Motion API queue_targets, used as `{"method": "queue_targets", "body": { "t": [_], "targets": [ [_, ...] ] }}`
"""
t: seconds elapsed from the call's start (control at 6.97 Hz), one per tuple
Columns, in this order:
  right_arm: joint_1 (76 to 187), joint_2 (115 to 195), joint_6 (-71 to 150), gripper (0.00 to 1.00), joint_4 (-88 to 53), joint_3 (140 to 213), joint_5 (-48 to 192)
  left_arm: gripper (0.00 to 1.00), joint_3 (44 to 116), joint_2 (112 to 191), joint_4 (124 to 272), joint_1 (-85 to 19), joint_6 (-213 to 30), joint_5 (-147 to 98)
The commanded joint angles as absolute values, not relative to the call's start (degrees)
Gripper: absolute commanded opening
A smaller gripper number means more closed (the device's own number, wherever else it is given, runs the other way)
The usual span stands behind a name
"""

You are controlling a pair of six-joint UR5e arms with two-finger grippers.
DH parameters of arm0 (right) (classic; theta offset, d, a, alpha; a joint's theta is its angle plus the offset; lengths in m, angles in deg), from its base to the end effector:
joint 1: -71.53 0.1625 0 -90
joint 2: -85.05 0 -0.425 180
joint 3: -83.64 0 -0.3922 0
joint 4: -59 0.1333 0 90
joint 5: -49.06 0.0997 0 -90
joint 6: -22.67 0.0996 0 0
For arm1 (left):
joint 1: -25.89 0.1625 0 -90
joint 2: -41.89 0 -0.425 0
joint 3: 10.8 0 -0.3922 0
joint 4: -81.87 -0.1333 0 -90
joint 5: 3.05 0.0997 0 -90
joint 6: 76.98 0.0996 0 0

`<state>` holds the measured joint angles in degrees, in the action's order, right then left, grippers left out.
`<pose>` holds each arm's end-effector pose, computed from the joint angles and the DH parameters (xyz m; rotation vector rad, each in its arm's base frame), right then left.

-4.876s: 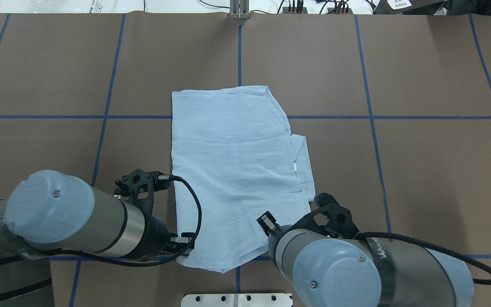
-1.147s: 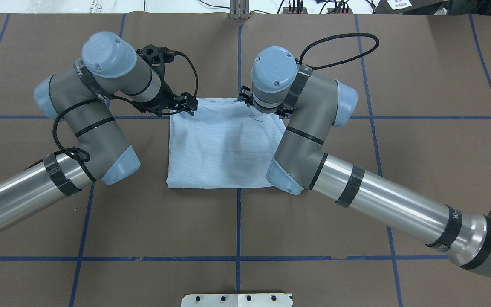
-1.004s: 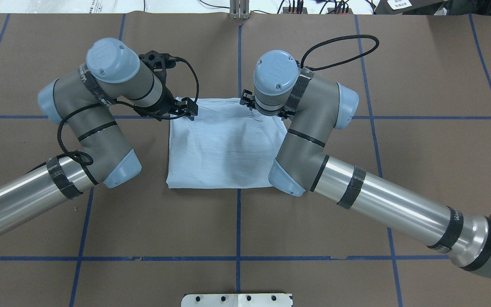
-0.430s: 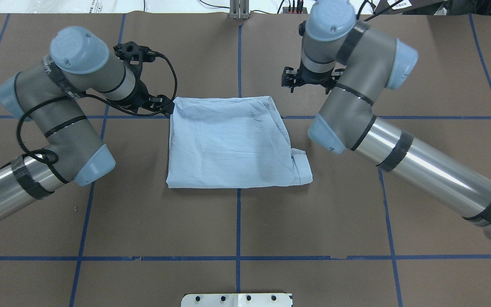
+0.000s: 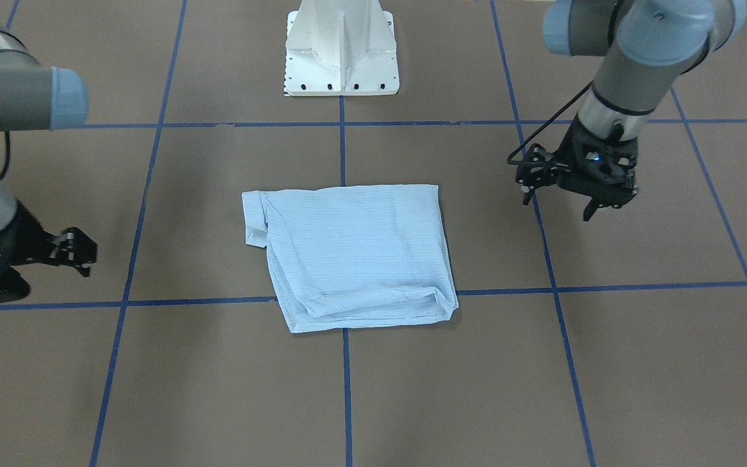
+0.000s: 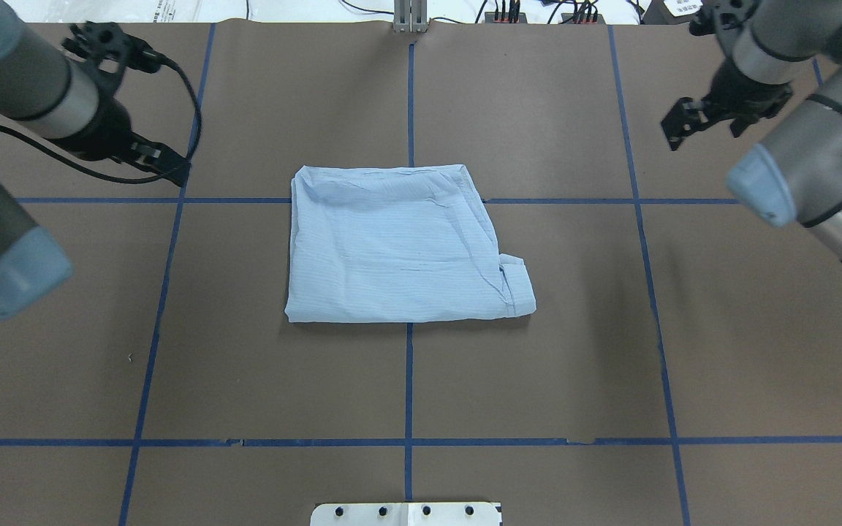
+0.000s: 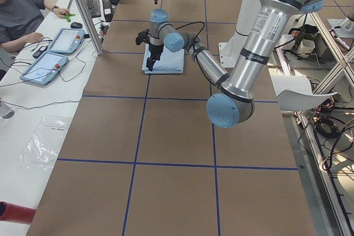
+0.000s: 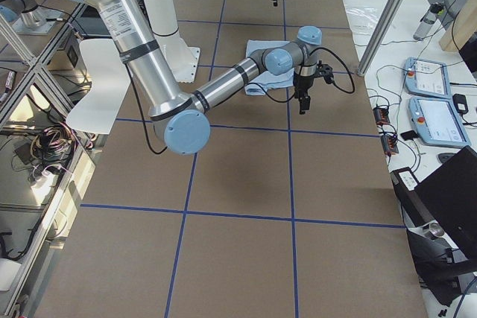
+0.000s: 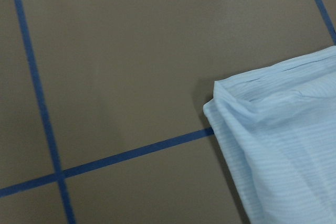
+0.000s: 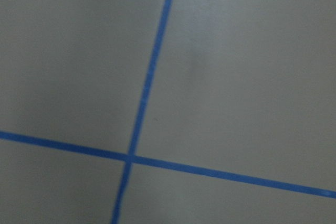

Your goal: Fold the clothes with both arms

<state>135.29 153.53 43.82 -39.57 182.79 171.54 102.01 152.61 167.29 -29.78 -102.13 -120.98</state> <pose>-0.2013 -0.5889 0.3982 0.1188 -0.6641 -0.1948 0.2485 -0.5176 0.2957 0.3471 0.7395 0.3169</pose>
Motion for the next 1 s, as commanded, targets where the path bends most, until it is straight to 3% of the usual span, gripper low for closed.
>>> {"method": "queue_targets", "body": {
  "t": [0.0,0.43,0.86],
  "targets": [
    [146.4,167.1,20.7,1.0,-44.1,189.4,176.5,1.0,105.3,144.4,161.1,-43.5,-80.4,-123.9],
    [156.1,182.6,11.2,1.0,-41.3,190.3,178.8,1.0,104.2,130.6,161.6,-53.7,-73.5,-128.2],
    [157.3,186.2,11.4,1.0,-40.2,190.2,179.6,1.0,101.4,126.8,161.6,-60.4,-72.7,-128.7]
  ]
}}
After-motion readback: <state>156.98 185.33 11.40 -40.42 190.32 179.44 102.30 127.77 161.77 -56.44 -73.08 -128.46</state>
